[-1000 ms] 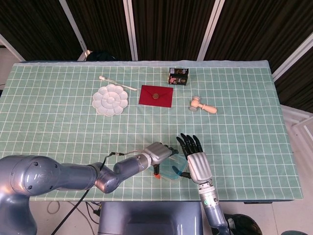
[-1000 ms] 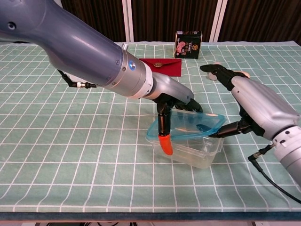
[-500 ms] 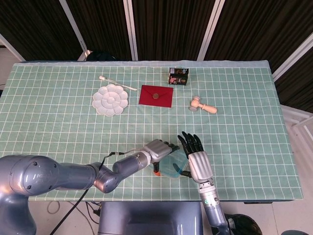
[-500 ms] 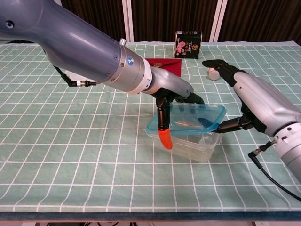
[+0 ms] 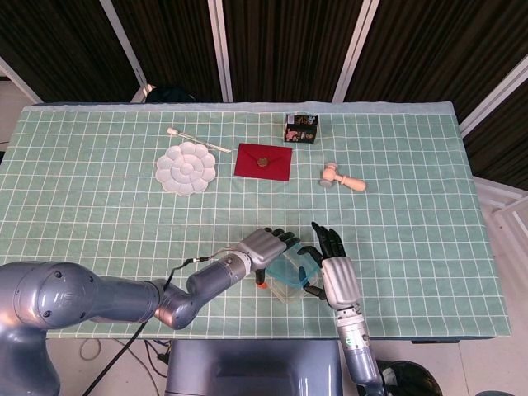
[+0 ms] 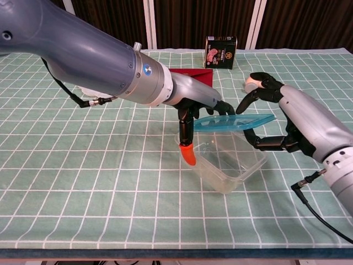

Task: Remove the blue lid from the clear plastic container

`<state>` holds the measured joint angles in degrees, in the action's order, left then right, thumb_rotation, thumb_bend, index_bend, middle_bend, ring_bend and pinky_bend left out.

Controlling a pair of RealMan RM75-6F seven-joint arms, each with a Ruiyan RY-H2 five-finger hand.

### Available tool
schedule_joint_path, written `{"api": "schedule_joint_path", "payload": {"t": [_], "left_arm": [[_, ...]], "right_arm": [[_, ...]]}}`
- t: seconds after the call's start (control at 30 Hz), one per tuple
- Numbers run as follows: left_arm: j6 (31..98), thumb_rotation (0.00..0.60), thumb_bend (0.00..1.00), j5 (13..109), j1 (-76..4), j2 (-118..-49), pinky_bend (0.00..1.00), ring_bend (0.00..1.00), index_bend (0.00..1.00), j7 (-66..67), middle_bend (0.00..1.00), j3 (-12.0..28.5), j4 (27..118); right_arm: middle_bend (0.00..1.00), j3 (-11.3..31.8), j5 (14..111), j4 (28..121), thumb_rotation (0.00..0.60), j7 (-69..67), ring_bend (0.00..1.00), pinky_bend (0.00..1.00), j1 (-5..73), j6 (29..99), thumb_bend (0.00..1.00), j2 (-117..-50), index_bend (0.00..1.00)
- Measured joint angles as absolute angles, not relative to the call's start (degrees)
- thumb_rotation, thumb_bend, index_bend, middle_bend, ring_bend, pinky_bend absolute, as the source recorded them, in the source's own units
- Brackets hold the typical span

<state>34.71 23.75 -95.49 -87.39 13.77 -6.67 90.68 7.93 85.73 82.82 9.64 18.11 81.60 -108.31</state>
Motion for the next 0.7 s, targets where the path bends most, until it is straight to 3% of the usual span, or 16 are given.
{"api": "schedule_joint_path", "payload": {"t": [0.5, 0.7], "left_arm": [[37.0, 0.6, 0.0, 24.0, -93.5, -84.5, 0.09, 0.0, 0.0, 15.2, 0.0, -5.8, 93.3], [37.9, 0.6, 0.0, 24.7, -92.2, -82.2, 0.09, 0.0, 0.0, 15.6, 0.0, -5.9, 95.3]], "right_arm": [[0.08, 7.5, 86.2, 82.1, 0.6, 9.3, 0.0, 0.0, 17.9, 82.2, 0.57, -108.4, 0.57], [0.08, 7.4, 86.4, 81.4, 0.6, 9.1, 0.0, 0.0, 17.9, 82.4, 0.57, -108.8, 0.59]]}}
